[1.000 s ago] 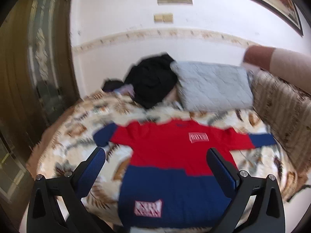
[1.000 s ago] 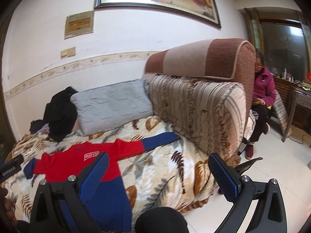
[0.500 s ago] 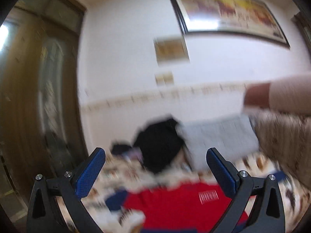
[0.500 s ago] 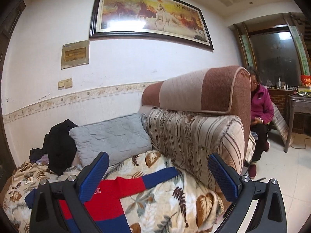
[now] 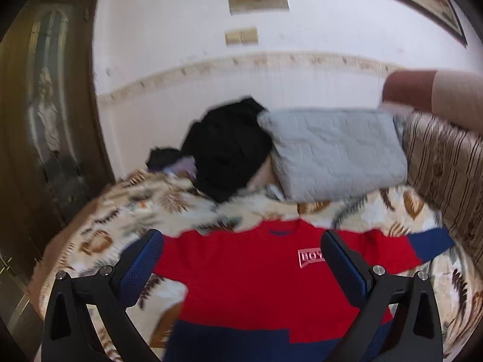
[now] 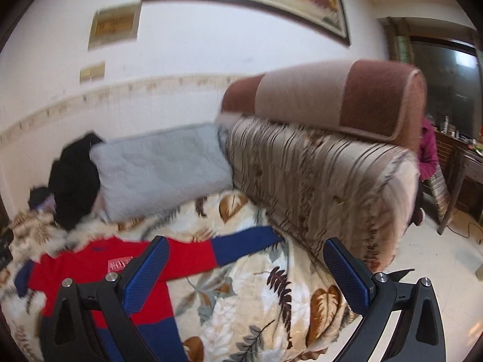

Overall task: Fold small clothes
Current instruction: 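Move the right gripper to the blue sleeve cuff and grasp it, then lift the sleeve with the right gripper, fold it across the body, release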

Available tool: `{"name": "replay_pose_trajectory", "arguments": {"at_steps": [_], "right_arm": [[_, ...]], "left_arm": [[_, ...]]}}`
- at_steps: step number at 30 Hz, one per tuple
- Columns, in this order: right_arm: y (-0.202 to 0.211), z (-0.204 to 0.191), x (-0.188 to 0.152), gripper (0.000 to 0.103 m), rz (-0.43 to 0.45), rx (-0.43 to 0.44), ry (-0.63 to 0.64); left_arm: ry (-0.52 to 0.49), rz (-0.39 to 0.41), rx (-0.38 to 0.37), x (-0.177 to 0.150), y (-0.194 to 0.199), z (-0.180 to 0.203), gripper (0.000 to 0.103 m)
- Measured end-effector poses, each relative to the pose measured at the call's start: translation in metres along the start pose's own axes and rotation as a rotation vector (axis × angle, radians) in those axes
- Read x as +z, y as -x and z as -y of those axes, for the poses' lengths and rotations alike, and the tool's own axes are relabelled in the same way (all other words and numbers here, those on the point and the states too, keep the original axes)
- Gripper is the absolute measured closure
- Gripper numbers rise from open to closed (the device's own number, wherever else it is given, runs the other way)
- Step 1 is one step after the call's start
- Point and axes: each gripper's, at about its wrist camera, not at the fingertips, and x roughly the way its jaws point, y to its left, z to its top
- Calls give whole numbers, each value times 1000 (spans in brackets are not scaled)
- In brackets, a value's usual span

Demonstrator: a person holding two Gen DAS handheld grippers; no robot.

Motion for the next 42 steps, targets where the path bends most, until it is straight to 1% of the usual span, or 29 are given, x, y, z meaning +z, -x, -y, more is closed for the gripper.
{"name": "replay_pose_trajectory", "arguments": {"at_steps": [1, 2, 4, 6, 7, 8, 9, 12, 14, 16, 18, 19, 22, 24, 27, 29, 33, 36, 37, 38, 39, 41, 42], "right_arm": [[-14, -1, -1, 0, -19, -3, 13], [-37, -3, -5, 0, -58, -14, 27], [-64, 1, -9, 0, -93, -42, 22], [-98, 9, -14, 0, -106, -98, -2], [-112, 11, -15, 0, -117, -110, -1], [-136, 15, -18, 0, -144, -136, 5], [-151, 18, -19, 0, -161, -153, 7], [-205, 30, -21, 0, -204, -183, 6], [-232, 34, -21, 0, -216, -202, 18], [-262, 38, -22, 0, -229, -190, 23], [-295, 45, -24, 5, -260, -168, 18], [-302, 46, -24, 6, -266, -164, 18], [-342, 49, -31, 15, -312, -131, 16], [-363, 47, -39, 25, -348, -117, 20], [-393, 44, -50, 27, -402, -98, 18], [-408, 43, -55, 27, -420, -98, 14], [-440, 47, -64, 27, -508, -95, -11], [-444, 50, -65, 28, -493, -90, -29], [-445, 50, -66, 33, -493, -86, -37], [-443, 52, -67, 48, -488, -46, -64], [-444, 52, -66, 62, -486, -25, -78], [-440, 49, -63, 76, -471, -31, -58], [-440, 47, -62, 85, -465, -37, -50]], "left_arm": [[-9, -21, 4, -3, -10, 6, 0], [-11, -46, 5, -6, -22, 12, 0], [-10, -72, 4, -12, -41, 22, 0], [-27, -80, 9, -15, -52, 33, 0], [-33, -80, 13, -16, -57, 38, 0], [-38, -78, 18, -16, -62, 44, 0], [-43, -79, 20, -17, -67, 49, 0], [-58, -84, 16, -17, -82, 60, 0], [-76, -85, 29, -19, -92, 68, 0], [-87, -95, 35, -23, -102, 73, 0], [-102, -128, 44, -29, -114, 78, 0], [-114, -144, 46, -32, -119, 79, 0], [-143, -170, 68, -40, -130, 83, 0], [-165, -174, 81, -43, -134, 86, 0], [-173, -169, 91, -44, -134, 86, 0], [-168, -167, 91, -43, -133, 85, 0], [-174, -163, 89, -42, -132, 86, 0], [-176, -160, 87, -43, -131, 85, 0], [-176, -161, 87, -43, -132, 86, 0], [-177, -165, 85, -43, -132, 85, 0], [-176, -169, 84, -43, -132, 85, 0], [-173, -178, 81, -44, -133, 85, 0], [-171, -181, 80, -44, -133, 84, 0]]}}
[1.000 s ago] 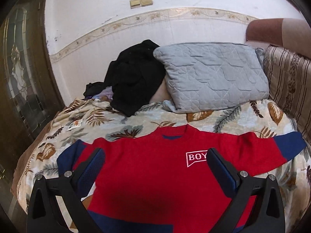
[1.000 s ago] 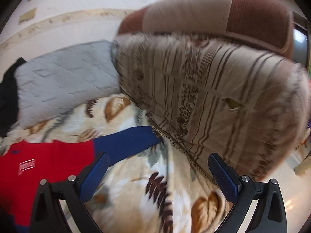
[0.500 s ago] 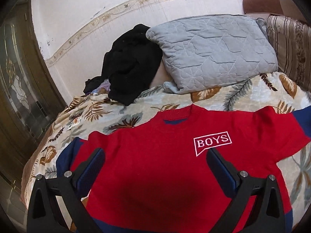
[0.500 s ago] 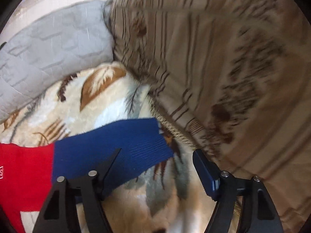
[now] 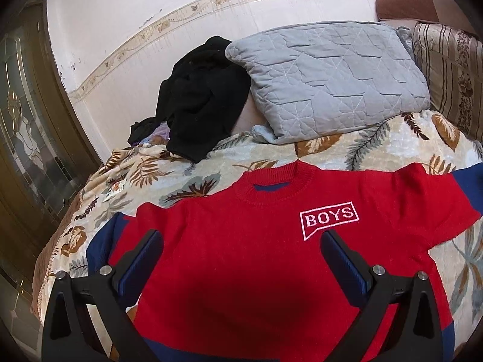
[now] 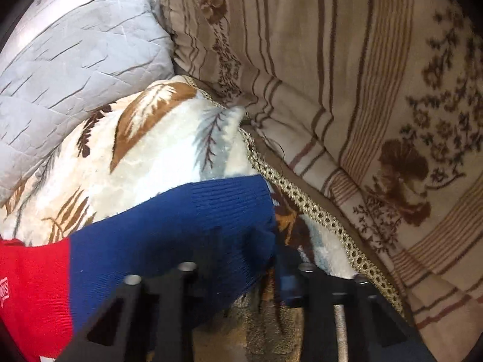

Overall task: Fold small clothes
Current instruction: 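Lift the sleeve with the right gripper, fold it across the body, release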

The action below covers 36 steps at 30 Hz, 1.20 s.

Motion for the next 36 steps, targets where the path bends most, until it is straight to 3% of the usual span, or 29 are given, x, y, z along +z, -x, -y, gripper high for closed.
{"name": "replay_pose_trajectory", "arguments": {"at_steps": [2, 11, 20, 28, 36], "right_arm": [[6, -2, 0, 94, 20, 5, 11], [76, -29, 5, 95, 141, 112, 48], [148, -101, -14, 95, 202, 238, 146], [194, -232, -50, 95, 173, 399, 266], [193, -361, -111, 95, 110, 502, 282]], "left_arm": [[4, 0, -3, 0, 1, -3, 0], [58, 9, -7, 4, 10, -28, 0], [98, 35, 22, 10, 22, -70, 0], [239, 1, 156, 2, 12, -164, 0], [303, -17, 222, -16, 4, -224, 0]]}}
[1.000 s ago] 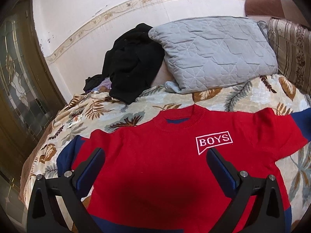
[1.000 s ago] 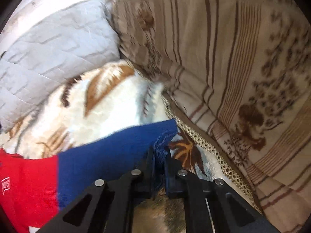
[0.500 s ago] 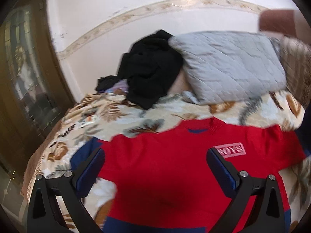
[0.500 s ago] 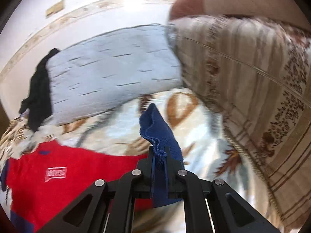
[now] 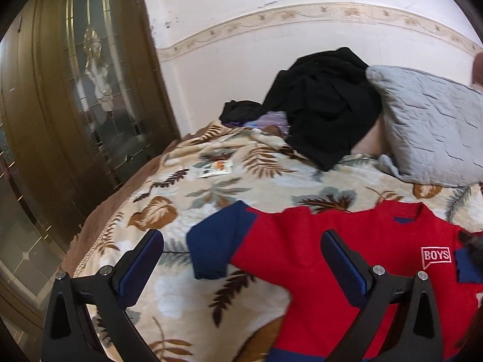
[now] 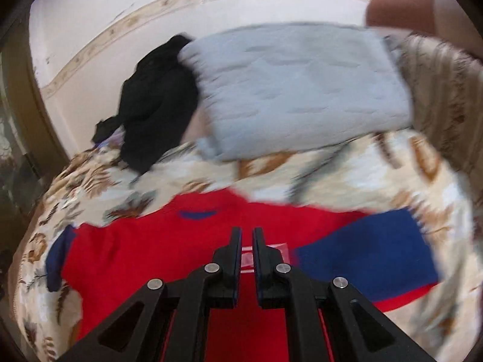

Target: Fold small clothes

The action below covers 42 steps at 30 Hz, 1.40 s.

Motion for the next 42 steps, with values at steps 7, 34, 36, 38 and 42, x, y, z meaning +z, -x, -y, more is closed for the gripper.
{"name": "replay_pose_trajectory", "arguments": {"at_steps": [7, 34, 36, 38, 42], "right_arm": [[7, -15, -22, 92, -10, 133, -112], [102, 227, -48, 61, 135, -308, -268], [105, 229, -48, 61, 143, -319, -250], [106, 234, -48, 61, 141, -320, -247], [110, 244, -48, 61, 152, -363, -236]], "left_arm": [[7, -75, -220, -5, -1, 21, 0], [-329, -311, -528, -84, -17, 316, 43], [-319, -372, -558, -86, -27, 329, 53], [-304, -392, -571, -88, -33, 338, 53], [-280, -398, -666, -87, -29, 353, 55]]}}
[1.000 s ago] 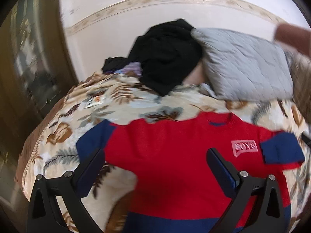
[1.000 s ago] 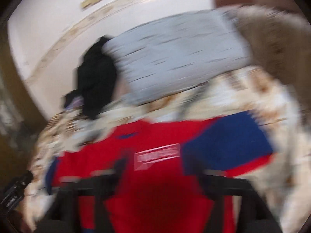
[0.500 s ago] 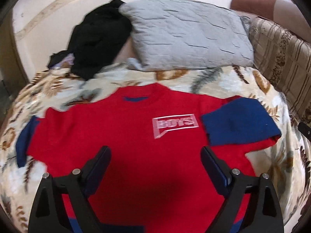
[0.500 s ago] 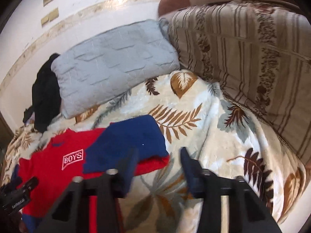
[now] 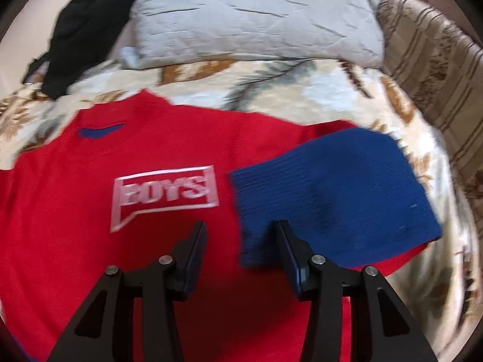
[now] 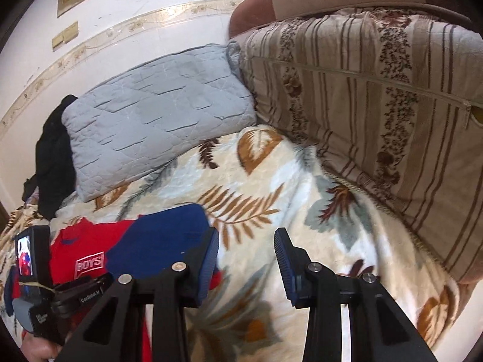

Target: Fold small clothes

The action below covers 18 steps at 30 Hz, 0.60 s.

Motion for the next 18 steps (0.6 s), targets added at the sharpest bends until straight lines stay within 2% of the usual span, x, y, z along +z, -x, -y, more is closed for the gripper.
{"name": "replay_pose_trajectory", "arguments": {"at_steps": [3, 5, 6, 8, 10, 11, 15, 18], "right_arm": [[-1, 5, 1, 61, 0, -8, 5], [-4, 7, 1, 61, -10, -5, 0], [-4, 8, 1, 61, -10, -6, -1], [-4, 9, 1, 61, -2, -10, 2], [-3, 7, 1, 61, 11, -20, 10], [-3, 5, 1, 61, 16, -29, 21], [-5, 0, 0, 61, 12, -27, 29], [-4, -6, -1, 61, 20, -26, 41]], "left_arm": [[-18, -3, -23, 5, -3, 11, 69], [-19, 9, -28, 7, -5, 10, 81], [-12, 21, -68, 9, -6, 8, 96], [32, 27, -134, 11, -5, -2, 97], [27, 83, -163, 11, 6, -7, 97], [3, 121, -166, 11, 15, -8, 98], [-40, 169, -180, 16, 38, -15, 98], [-74, 194, -142, 19, 56, -24, 98]]}}
